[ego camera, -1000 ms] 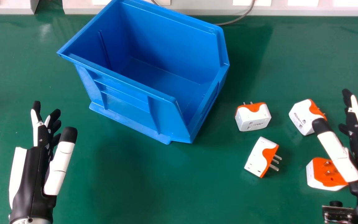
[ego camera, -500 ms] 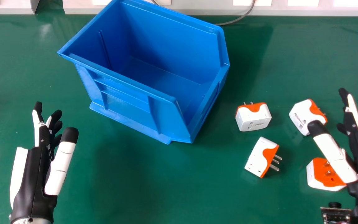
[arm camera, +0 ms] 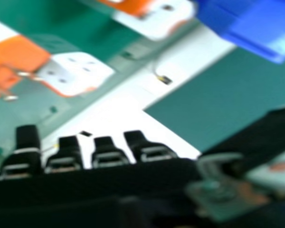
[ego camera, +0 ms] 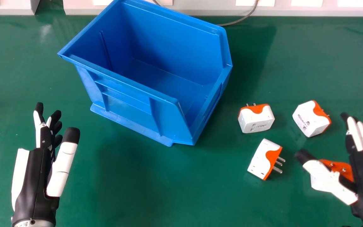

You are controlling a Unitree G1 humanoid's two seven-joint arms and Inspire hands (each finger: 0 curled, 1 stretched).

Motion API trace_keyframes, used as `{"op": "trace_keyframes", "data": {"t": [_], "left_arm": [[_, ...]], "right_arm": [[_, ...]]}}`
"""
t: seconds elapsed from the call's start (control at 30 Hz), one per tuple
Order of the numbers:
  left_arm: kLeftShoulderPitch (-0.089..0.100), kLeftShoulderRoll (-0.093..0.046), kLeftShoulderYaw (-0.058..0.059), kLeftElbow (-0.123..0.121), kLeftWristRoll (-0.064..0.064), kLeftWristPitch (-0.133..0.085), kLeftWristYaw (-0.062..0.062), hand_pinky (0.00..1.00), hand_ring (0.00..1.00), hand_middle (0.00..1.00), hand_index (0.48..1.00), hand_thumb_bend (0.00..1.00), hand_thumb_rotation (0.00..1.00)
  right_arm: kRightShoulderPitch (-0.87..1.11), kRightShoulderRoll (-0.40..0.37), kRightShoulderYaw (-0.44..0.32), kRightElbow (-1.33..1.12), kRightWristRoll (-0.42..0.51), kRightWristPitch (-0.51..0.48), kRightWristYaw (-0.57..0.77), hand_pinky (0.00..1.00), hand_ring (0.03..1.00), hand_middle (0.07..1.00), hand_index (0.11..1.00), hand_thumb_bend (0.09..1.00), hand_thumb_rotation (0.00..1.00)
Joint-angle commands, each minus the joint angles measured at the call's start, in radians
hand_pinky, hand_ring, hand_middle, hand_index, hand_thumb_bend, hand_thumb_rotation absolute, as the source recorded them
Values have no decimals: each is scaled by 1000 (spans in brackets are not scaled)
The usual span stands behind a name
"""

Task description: Pick all objects and put in blue box

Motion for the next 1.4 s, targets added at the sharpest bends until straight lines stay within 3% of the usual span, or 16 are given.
{"op": "trace_keyframes", "data": {"t": [0.0, 0.17, 0.37, 0.5, 0.7, 0.8, 1.13, 1.37], "left_arm": [[5, 1, -3, -37, 0, 4, 4, 963, 974, 981, 964, 854, 1000], [7, 2, -2, -46, 3, 7, 4, 978, 982, 988, 972, 851, 1000], [-2, 4, 1, -20, -6, -16, 1, 998, 993, 997, 982, 824, 1000], [-6, 2, 1, -11, -1, -26, 5, 1000, 997, 999, 984, 807, 1000], [-2, 3, 4, -15, -6, -33, 3, 1000, 997, 998, 982, 800, 1000], [1, 4, 6, -17, -11, -34, -1, 1000, 1000, 999, 983, 773, 1000], [9, 8, 18, -23, -25, -36, -12, 1000, 1000, 1000, 988, 743, 1000], [14, 16, 29, -23, -44, -34, -27, 1000, 1000, 1000, 992, 730, 1000]], "right_arm": [[-1, -41, 17, -44, -70, 49, 39, 856, 962, 1000, 973, 521, 1000], [-9, -94, 59, -78, -187, 122, 128, 850, 950, 1000, 978, 554, 1000], [-54, -179, 87, -108, -260, 171, 284, 825, 937, 997, 972, 560, 1000], [-89, -237, 84, -115, -268, 178, 371, 830, 938, 997, 973, 577, 984], [-133, -296, 86, -98, -257, 177, 437, 840, 944, 1000, 975, 580, 913], [-164, -332, 80, -74, -248, 166, 461, 856, 949, 1000, 969, 594, 793], [-211, -431, 69, -38, -231, 158, 545, 888, 951, 998, 963, 635, 614], [-211, -489, 65, -11, -243, 165, 582, 911, 952, 996, 963, 651, 532]]}}
